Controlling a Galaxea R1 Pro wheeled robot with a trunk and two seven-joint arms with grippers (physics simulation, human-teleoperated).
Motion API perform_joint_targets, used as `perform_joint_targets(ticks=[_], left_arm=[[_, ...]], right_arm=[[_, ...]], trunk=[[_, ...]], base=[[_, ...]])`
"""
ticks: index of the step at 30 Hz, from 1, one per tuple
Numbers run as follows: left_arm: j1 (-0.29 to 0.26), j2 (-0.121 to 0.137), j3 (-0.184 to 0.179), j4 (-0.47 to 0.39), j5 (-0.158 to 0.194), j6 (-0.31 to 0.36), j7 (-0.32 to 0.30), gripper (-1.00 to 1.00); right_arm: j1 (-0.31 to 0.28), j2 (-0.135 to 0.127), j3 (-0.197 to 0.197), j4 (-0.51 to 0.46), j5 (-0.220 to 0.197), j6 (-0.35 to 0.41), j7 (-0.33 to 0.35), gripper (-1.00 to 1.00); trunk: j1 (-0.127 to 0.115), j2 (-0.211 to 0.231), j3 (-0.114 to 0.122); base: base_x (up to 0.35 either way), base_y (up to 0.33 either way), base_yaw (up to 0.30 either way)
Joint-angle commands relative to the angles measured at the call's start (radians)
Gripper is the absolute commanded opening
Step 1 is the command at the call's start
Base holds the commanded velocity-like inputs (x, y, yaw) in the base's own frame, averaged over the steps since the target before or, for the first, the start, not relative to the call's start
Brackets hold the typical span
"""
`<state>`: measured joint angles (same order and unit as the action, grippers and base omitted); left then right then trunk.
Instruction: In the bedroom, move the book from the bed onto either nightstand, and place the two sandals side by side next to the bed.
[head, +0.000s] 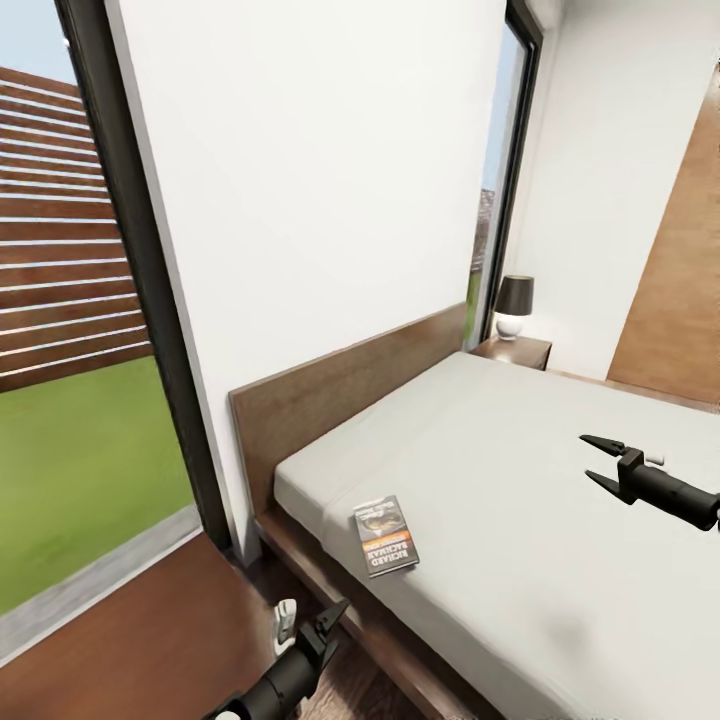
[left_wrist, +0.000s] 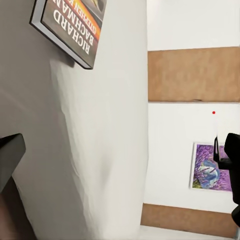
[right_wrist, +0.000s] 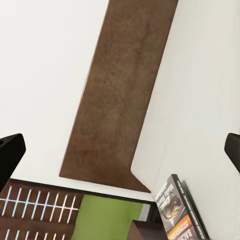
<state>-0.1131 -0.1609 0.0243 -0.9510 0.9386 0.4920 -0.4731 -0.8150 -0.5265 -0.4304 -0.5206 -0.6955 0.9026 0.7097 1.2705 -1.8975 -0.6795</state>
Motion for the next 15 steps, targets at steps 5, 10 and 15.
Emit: perform_joint_targets(ticks=[5,10,15], left_arm=[[0.000,-0.001,0.007,0.000,0.006,0.008,-0.001,1.00],[0.000,0.000,0.009,0.000,0.006,0.008,-0.001,1.00],[0.000,0.000,0.020,0.000,0.006,0.007,-0.001,1.00]], right_arm=[[-0.001,0.001,-0.004,0.001,0.004,0.005,0.004,1.00],[-0.001,0.001,-0.004,0.001,0.004,0.005,0.004,1.00],[-0.001,0.002,-0.004,0.001,0.004,0.004,0.004,1.00]], trunk=[[0.000,0.000,-0.001],[0.000,0.000,-0.001],[0.000,0.000,-0.001]], base=[[0.000,0.000,-0.032],[0.000,0.000,-0.010],[0.000,0.000,-0.003]])
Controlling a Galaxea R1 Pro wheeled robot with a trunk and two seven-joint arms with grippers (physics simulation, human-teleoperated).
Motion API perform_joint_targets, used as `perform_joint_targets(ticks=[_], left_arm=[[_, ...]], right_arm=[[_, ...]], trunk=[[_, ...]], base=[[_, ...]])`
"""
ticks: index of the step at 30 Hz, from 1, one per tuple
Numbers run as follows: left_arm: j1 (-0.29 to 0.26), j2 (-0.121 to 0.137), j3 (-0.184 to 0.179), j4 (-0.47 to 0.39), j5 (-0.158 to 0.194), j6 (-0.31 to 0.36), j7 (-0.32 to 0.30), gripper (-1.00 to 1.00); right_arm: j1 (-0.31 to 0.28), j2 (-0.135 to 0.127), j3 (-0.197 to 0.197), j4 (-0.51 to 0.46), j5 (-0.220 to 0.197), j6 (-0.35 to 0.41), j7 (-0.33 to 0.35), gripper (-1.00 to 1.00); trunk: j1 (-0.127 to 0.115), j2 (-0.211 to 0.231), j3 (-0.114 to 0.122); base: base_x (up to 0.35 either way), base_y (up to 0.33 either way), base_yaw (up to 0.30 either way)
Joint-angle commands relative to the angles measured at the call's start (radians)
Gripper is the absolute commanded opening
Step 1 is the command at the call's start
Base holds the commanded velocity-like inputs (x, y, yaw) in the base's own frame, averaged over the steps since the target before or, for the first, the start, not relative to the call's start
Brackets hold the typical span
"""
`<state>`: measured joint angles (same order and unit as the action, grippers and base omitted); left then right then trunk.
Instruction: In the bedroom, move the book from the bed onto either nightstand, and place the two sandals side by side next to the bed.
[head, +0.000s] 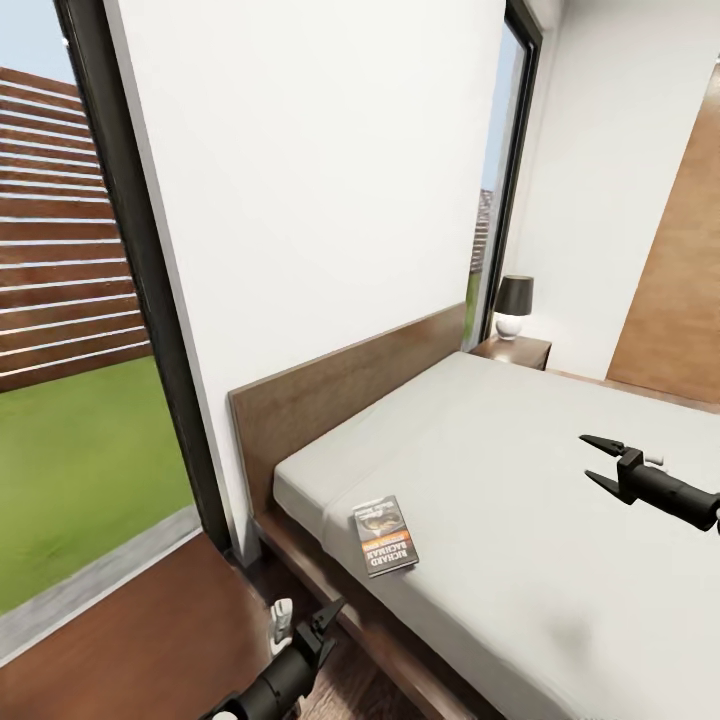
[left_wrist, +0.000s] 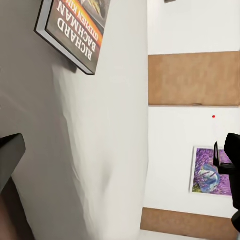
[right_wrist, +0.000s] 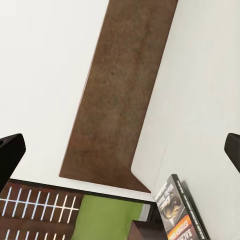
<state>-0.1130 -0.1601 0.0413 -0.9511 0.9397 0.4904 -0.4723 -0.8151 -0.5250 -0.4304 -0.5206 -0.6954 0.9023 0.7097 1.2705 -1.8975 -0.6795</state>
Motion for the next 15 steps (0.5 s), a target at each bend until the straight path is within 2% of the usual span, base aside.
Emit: perform_joint_targets(ticks=[1,2,10,15], left_arm=[[-0.001,-0.001,0.007,0.000,0.005,0.008,-0.001,1.00],[-0.001,-0.002,0.019,-0.001,0.005,0.008,-0.002,1.00],[-0.001,-0.004,0.027,-0.006,0.005,0.001,-0.001,1.00],[-0.001,-0.008,0.029,-0.004,0.006,-0.045,0.006,1.00]], right_arm=[[-0.001,0.000,-0.004,0.001,0.004,0.005,0.004,1.00],[-0.001,0.000,-0.004,0.001,0.004,0.004,0.003,1.00],[-0.001,0.000,-0.003,0.001,0.003,0.005,0.004,1.00],[-0.001,0.000,-0.003,0.001,0.004,0.005,0.004,1.00]], trunk=[[0.000,0.000,-0.001],[0.000,0.000,-0.001],[0.000,0.000,-0.001],[0.000,0.000,-0.001]], base=[[0.000,0.000,-0.002],[0.000,0.000,0.000],[0.000,0.000,0.000],[0.000,0.000,0.000]])
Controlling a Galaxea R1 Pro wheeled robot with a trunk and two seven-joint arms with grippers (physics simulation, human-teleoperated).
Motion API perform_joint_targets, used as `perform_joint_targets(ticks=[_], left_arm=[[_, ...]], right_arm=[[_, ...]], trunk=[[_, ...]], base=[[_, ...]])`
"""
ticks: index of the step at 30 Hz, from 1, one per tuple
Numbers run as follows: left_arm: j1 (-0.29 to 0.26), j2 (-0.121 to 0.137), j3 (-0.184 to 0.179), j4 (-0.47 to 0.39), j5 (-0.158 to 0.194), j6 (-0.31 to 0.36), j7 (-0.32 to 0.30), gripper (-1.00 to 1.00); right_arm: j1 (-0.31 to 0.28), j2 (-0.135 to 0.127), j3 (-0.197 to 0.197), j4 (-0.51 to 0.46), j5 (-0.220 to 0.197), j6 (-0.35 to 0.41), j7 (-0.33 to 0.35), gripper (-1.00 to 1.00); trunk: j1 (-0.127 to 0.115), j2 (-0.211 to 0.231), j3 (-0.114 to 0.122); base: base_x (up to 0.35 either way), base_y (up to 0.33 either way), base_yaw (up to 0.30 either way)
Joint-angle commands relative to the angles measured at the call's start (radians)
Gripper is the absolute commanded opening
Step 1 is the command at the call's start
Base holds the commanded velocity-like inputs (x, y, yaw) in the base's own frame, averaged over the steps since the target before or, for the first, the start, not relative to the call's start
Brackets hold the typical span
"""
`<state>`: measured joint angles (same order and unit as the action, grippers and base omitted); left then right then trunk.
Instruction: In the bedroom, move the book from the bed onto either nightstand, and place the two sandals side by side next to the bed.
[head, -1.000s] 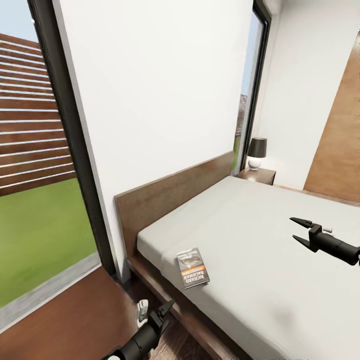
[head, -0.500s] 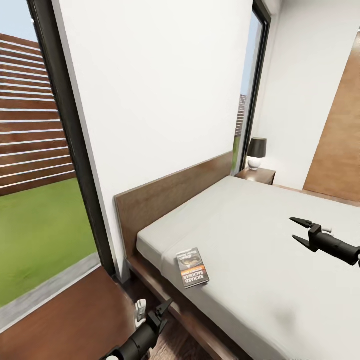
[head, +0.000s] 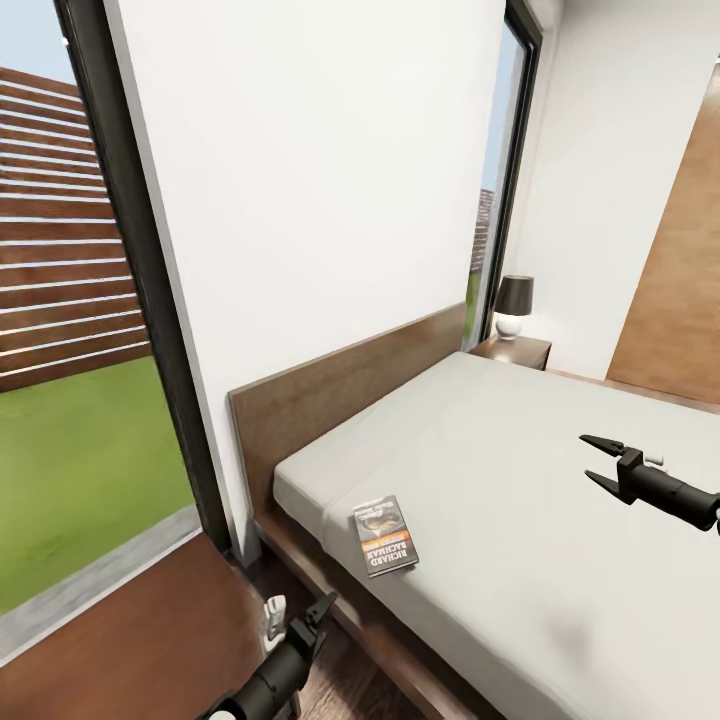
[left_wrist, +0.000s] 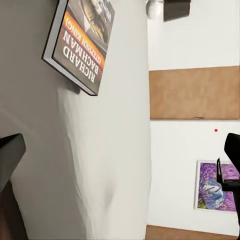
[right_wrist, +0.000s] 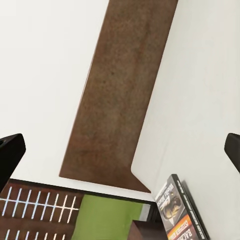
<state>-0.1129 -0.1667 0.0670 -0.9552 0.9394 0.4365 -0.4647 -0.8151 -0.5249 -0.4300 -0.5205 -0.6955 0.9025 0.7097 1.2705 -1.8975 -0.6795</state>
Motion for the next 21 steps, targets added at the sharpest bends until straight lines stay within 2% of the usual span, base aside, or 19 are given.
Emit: perform_joint_targets(ticks=[1,6,10,11,13,17,21], left_arm=[[-0.001,-0.002,0.004,0.001,0.007,-0.014,0.000,1.00],[-0.001,-0.005,0.005,0.004,0.014,-0.052,0.002,1.00],[-0.001,-0.007,0.004,0.009,0.064,-0.067,0.005,1.00],[-0.001,-0.008,0.003,0.016,0.091,-0.071,0.006,1.00],[-0.001,-0.008,0.002,0.023,0.111,-0.077,0.007,1.00],[-0.001,-0.008,-0.001,0.035,0.135,-0.106,0.017,1.00],[-0.002,-0.008,-0.005,0.041,0.150,-0.154,0.081,1.00]], right_arm=[[-0.001,0.000,-0.004,0.001,0.004,0.004,0.004,1.00],[-0.001,0.000,-0.004,0.001,0.004,0.005,0.004,1.00],[-0.001,0.000,-0.004,0.001,0.004,0.004,0.004,1.00],[-0.001,0.000,-0.004,0.001,0.004,0.005,0.004,1.00],[-0.001,0.000,-0.004,0.001,0.004,0.005,0.004,1.00],[-0.001,0.000,-0.004,0.001,0.004,0.005,0.003,1.00],[-0.001,0.000,-0.004,0.001,0.004,0.004,0.004,1.00]], trunk=[[0.000,0.000,-0.001],[0.000,0.000,-0.001],[0.000,0.000,-0.001],[0.000,0.000,-0.001],[0.000,0.000,-0.001],[0.000,0.000,-0.001],[0.000,0.000,-0.001]], base=[[0.000,0.000,0.000],[0.000,0.000,0.000],[0.000,0.000,0.000],[0.000,0.000,0.000],[0.000,0.000,0.000],[0.000,0.000,0.000],[0.000,0.000,0.000]])
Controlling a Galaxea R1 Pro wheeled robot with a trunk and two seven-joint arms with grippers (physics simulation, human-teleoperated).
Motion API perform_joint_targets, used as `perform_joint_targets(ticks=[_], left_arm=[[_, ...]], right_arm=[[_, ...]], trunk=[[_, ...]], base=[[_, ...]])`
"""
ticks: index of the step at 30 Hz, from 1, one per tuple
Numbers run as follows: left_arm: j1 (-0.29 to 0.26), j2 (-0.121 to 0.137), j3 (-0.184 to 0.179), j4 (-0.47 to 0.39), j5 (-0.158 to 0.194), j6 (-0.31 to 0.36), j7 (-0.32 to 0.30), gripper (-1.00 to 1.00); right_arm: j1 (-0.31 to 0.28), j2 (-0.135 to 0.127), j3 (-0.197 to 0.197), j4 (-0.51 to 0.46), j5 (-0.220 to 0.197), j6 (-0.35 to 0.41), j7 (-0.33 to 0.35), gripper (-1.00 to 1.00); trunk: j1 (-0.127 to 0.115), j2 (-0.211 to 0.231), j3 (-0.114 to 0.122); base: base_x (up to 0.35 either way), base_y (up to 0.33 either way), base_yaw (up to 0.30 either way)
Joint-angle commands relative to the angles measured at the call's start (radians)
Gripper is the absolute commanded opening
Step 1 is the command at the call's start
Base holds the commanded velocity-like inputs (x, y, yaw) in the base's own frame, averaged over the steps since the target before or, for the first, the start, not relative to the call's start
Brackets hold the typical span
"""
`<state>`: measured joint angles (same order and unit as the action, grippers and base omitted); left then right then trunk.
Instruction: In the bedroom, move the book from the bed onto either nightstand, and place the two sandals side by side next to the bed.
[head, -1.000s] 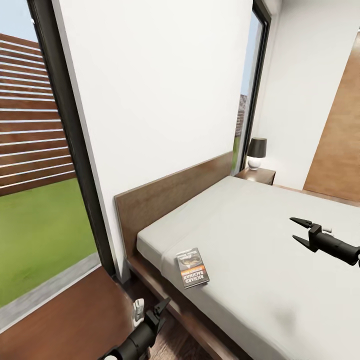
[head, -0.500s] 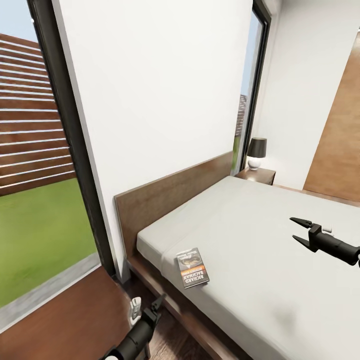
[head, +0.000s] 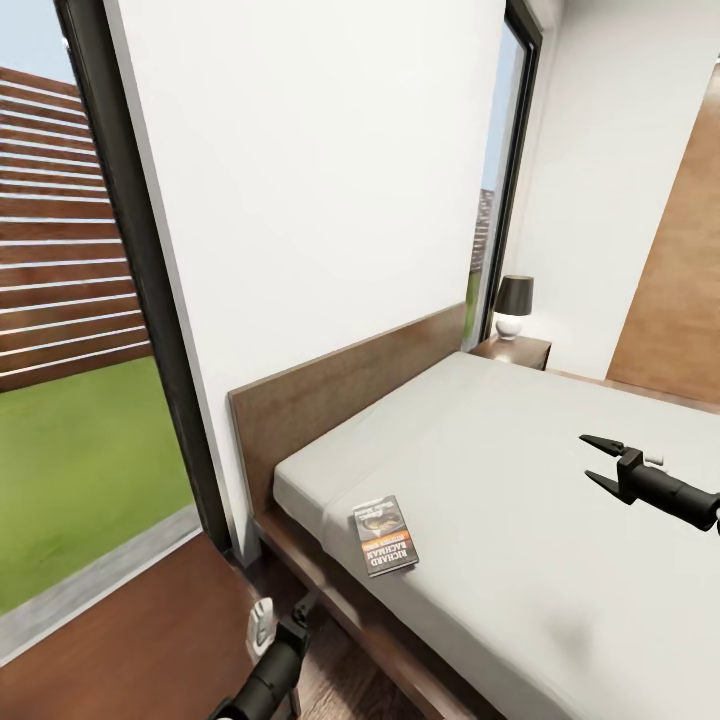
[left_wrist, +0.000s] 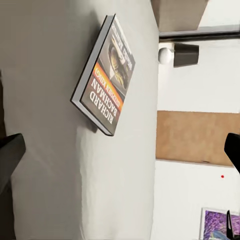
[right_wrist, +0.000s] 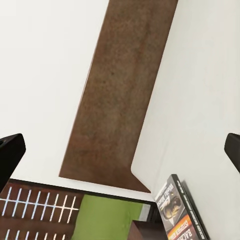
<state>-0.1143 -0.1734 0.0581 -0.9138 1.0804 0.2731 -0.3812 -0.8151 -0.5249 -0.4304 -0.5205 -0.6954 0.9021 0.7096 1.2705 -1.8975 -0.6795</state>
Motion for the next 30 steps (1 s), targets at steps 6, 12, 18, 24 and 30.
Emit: perform_joint_targets(ticks=[6,12,18,24,30], left_arm=[[-0.014,-0.001,0.001,0.004,0.015,-0.009,0.054,1.00],[-0.022,-0.001,-0.024,0.008,0.017,-0.012,0.069,1.00],[-0.024,-0.001,-0.068,0.009,0.018,-0.015,0.073,1.00],[-0.026,-0.001,-0.091,0.010,0.019,-0.018,0.075,1.00],[-0.026,-0.001,-0.097,0.010,0.019,-0.018,0.075,1.00]], right_arm=[[-0.001,0.000,-0.003,0.001,0.004,0.005,0.004,1.00],[-0.001,0.000,-0.003,0.001,0.003,0.005,0.003,1.00],[-0.001,0.000,-0.003,0.001,0.002,0.005,0.003,1.00],[-0.001,0.000,-0.004,0.001,0.002,0.005,0.003,1.00],[-0.001,0.000,-0.003,0.001,0.001,0.005,0.003,1.00]], trunk=[[0.000,0.000,-0.001],[0.000,0.000,-0.001],[0.000,0.000,-0.001],[0.000,0.000,-0.001],[0.000,0.000,-0.001]], base=[[0.000,0.000,0.000],[0.000,0.000,0.000],[0.000,0.000,0.000],[0.000,0.000,0.000],[0.000,0.000,0.000]])
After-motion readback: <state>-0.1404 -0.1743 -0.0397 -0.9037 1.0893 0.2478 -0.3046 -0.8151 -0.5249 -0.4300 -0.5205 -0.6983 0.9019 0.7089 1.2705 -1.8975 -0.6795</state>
